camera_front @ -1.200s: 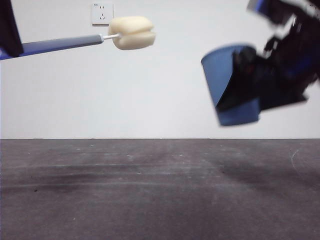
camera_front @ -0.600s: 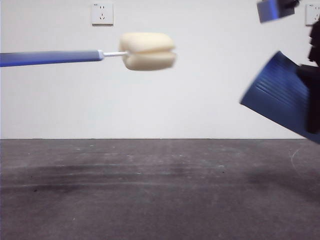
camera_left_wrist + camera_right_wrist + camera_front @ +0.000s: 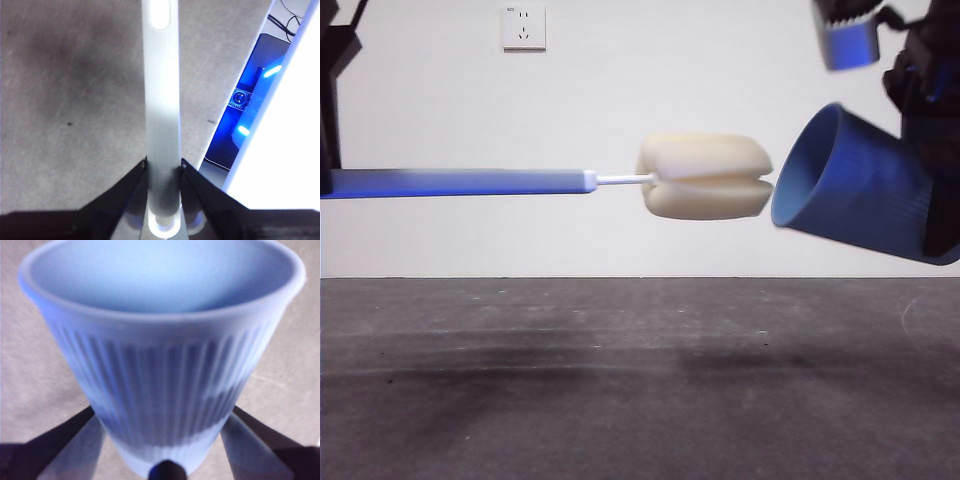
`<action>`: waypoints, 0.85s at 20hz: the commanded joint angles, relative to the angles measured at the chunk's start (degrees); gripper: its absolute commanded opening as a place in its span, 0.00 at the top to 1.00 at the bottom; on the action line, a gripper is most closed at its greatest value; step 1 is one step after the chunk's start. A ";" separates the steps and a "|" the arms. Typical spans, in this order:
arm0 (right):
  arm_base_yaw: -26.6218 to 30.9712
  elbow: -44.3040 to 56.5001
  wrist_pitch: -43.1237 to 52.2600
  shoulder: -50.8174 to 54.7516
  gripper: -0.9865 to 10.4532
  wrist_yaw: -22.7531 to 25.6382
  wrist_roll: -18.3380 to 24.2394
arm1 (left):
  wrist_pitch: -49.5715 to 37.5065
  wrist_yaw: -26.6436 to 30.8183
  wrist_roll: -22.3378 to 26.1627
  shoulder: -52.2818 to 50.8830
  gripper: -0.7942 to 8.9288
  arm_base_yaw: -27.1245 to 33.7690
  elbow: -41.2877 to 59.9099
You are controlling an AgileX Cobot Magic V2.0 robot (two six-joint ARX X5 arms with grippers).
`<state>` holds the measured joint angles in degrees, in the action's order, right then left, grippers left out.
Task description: Pick up the cup brush,pick up the cup,insert the brush into the cup,clean the cup,put the cup brush back,put the cup back to the fixed position on the table
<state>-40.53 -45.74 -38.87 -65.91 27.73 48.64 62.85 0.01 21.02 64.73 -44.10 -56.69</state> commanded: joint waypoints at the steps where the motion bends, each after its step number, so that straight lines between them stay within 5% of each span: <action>1: -1.42 0.09 1.18 -3.17 0.92 2.71 3.87 | -0.20 -0.02 0.68 1.01 0.93 -0.85 0.04; 17: -9.62 -4.68 6.97 -11.17 0.92 3.82 11.91 | -3.21 -0.02 0.63 5.66 0.93 -0.94 0.04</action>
<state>-49.89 -50.28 -32.47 -76.60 31.51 59.46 60.20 0.03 21.02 69.95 -44.84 -56.69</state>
